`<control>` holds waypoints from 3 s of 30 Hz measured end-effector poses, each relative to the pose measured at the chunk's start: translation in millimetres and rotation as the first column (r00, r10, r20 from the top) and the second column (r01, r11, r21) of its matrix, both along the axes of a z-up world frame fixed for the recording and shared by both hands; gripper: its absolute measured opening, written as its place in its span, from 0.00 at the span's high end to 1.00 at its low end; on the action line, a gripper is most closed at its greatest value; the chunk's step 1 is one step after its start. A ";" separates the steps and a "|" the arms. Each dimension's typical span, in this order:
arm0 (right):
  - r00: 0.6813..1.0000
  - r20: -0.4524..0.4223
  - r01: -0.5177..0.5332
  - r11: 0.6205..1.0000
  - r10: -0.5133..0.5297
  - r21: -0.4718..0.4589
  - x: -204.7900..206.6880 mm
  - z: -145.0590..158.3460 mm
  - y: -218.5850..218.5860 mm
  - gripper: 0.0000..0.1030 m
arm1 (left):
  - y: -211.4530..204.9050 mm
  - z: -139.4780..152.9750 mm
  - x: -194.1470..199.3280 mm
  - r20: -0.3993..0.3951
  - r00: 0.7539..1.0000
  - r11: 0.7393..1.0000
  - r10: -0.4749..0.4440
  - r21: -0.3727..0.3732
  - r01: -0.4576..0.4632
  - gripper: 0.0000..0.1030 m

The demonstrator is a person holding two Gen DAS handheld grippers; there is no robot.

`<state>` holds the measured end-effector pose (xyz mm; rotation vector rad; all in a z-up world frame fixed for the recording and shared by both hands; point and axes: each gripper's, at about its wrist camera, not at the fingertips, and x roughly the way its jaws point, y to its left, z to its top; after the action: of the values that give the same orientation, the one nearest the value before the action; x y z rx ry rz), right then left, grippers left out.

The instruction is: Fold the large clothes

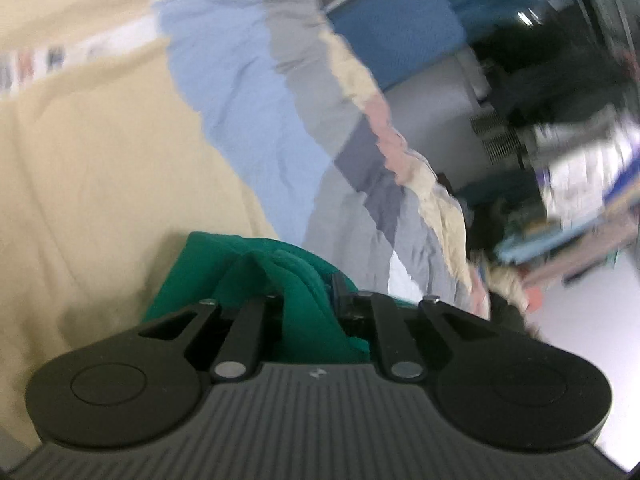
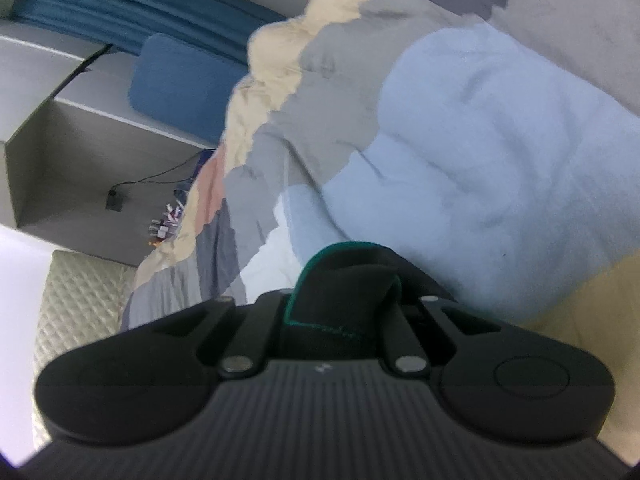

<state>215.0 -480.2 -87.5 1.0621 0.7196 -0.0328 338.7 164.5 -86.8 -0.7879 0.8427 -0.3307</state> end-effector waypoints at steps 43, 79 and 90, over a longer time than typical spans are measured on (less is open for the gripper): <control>0.846 0.175 -0.281 0.699 0.504 -0.658 -58.2 110.5 188.3 0.35 | -51.5 39.5 -157.4 0.176 0.984 0.865 -0.036 0.499 -0.058 0.34; 0.881 -0.182 -0.392 0.457 0.437 -0.799 108.1 37.3 286.0 0.88 | -30.7 40.2 -162.7 0.236 0.972 0.907 -0.007 0.411 -0.093 0.31; 0.867 -0.020 -0.367 0.611 0.497 -0.702 59.6 74.2 223.0 0.40 | -4.7 38.3 -134.0 0.233 0.972 0.950 0.035 0.295 -0.105 0.31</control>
<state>274.6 -257.2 -13.3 0.1376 0.7021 0.2048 204.7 159.8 -48.5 -0.4786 0.6301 -0.2137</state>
